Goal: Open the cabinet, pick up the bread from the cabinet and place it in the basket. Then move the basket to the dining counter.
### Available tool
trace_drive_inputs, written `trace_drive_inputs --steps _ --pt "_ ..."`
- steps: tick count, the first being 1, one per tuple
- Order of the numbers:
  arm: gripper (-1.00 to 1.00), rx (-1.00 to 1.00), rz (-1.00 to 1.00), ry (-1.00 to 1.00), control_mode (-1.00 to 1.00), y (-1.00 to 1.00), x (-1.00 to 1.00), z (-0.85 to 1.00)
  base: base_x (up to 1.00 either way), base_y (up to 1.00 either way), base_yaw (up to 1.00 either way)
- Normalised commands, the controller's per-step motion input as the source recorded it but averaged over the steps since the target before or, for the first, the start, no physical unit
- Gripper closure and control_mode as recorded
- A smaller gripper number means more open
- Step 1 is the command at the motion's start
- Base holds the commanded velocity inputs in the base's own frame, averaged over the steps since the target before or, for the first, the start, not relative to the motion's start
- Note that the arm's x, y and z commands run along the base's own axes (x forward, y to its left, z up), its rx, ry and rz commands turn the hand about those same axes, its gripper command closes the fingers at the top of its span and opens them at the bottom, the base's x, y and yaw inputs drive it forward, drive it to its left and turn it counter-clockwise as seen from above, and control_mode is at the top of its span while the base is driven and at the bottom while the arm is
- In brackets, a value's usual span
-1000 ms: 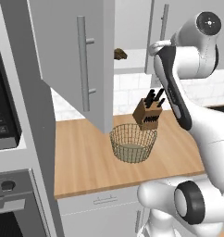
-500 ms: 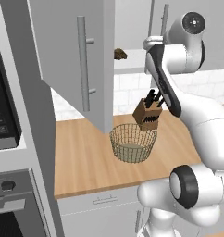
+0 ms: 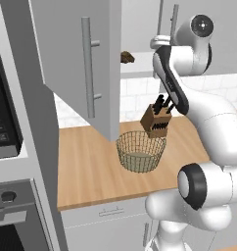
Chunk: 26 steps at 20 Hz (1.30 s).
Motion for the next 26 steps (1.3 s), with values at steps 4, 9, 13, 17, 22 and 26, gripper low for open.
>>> trace_drive_inputs --steps 4,9,13,17,22,26 --pt "1.0 0.03 0.02 -0.01 -1.0 0.0 0.25 -0.04 0.0 0.0 0.0" --pt "1.0 0.04 0.02 0.0 -1.0 -0.06 0.28 -0.05 0.0 0.0 0.0" --pt "1.0 0.04 0.02 0.0 -1.0 -0.06 0.09 0.0 0.0 0.0 0.0" --pt "1.0 0.0 0.0 -0.02 -1.0 0.0 -0.27 0.0 0.0 0.0 0.0" --pt "1.0 0.0 0.0 -0.12 -1.0 -0.11 -0.92 0.0 0.0 0.0 0.0" --pt "1.0 0.0 0.0 -0.13 -1.0 -0.35 -1.0 0.0 0.0 0.0 0.0"
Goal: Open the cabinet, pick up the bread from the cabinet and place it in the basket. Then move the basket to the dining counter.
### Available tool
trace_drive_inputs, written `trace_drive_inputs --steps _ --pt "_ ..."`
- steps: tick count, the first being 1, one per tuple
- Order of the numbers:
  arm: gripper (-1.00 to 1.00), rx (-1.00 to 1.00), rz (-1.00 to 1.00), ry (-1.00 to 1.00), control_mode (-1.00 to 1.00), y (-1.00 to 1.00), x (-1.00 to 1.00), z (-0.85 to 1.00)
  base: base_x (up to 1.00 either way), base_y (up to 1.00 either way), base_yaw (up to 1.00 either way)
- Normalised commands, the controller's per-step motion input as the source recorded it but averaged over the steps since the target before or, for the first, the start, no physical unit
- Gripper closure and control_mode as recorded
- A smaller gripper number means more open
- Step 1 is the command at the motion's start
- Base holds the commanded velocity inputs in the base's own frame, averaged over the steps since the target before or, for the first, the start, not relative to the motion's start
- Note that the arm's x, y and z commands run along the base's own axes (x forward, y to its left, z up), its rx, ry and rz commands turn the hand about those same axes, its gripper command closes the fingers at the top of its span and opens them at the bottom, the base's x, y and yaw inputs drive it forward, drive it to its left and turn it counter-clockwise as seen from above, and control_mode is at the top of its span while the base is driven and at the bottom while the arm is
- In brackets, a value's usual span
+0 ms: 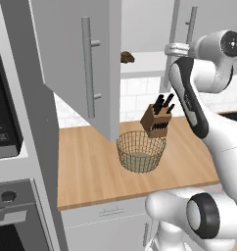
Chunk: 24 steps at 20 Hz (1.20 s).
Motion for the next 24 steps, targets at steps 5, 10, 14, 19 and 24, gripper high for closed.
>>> trace_drive_inputs --steps 5,10,14,19,24 --pt "1.0 0.0 0.0 -0.04 -1.0 -0.47 -0.99 0.01 0.0 0.0 0.0" --pt "-1.0 -0.01 0.0 0.0 -1.0 -0.12 -0.96 0.11 0.0 0.0 0.0" --pt "-1.0 -0.19 0.0 0.0 -1.0 0.61 -1.0 0.11 0.0 0.0 0.0" --pt "-1.0 -0.43 0.0 0.06 -1.0 1.0 -0.34 0.15 0.0 0.0 0.0" --pt "-1.0 -0.28 0.0 0.29 -1.0 0.85 0.72 0.0 0.0 0.0 0.0"
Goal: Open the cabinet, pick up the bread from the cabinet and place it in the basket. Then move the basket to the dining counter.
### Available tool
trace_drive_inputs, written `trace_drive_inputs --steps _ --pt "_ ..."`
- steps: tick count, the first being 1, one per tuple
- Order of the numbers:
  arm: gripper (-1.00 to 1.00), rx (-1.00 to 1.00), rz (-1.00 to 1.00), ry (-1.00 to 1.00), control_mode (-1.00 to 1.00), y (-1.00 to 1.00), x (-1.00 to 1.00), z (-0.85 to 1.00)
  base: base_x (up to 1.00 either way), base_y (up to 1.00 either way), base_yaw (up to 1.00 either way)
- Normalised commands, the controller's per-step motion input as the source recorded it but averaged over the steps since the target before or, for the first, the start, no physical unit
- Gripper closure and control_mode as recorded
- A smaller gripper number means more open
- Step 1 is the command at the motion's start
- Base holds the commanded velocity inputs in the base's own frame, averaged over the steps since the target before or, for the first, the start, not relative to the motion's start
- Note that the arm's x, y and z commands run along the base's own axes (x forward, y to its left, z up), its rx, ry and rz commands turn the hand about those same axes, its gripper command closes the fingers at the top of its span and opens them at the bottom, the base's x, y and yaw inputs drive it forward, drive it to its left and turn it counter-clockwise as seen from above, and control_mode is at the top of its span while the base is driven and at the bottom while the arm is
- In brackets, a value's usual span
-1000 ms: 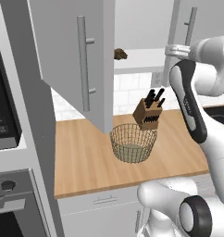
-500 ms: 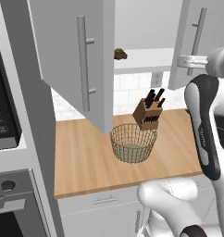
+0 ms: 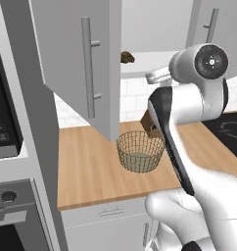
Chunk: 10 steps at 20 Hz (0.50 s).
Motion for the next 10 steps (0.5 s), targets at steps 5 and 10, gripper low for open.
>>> trace_drive_inputs --steps 5,10 --pt "-1.0 -0.12 0.0 0.32 -1.0 0.16 1.0 0.0 0.0 0.0 0.0" --pt "-1.0 -0.16 0.0 0.16 -1.0 -0.02 0.89 -0.05 0.0 0.0 0.0"
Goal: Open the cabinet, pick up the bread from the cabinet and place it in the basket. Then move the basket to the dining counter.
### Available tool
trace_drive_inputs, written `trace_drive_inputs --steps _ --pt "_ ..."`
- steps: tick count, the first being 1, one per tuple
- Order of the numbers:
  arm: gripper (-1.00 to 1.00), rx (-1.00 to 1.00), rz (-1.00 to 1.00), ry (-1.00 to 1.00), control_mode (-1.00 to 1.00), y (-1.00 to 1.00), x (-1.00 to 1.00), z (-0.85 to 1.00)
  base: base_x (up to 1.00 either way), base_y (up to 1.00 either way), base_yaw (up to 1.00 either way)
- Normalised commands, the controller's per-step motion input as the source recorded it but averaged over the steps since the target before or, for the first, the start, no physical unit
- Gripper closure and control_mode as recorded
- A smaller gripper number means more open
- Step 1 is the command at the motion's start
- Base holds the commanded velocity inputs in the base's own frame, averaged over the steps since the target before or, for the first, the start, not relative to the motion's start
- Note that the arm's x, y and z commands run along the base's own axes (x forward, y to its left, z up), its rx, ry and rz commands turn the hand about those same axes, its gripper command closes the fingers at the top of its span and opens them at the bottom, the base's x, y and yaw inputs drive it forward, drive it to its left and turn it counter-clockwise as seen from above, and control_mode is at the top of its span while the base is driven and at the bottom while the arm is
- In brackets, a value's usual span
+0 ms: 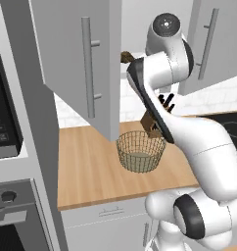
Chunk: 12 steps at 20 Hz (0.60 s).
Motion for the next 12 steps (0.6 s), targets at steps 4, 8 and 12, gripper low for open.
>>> trace_drive_inputs --steps 4,8,12 --pt "-1.0 -0.18 0.0 0.14 -1.0 -0.24 0.79 -0.36 0.0 0.0 0.0" --pt "-1.0 -0.12 0.0 0.05 -1.0 -0.79 0.39 -0.16 0.0 0.0 0.0" --pt "-1.0 -0.08 0.0 -0.04 -1.0 -0.98 -0.14 0.0 0.0 0.0 0.0"
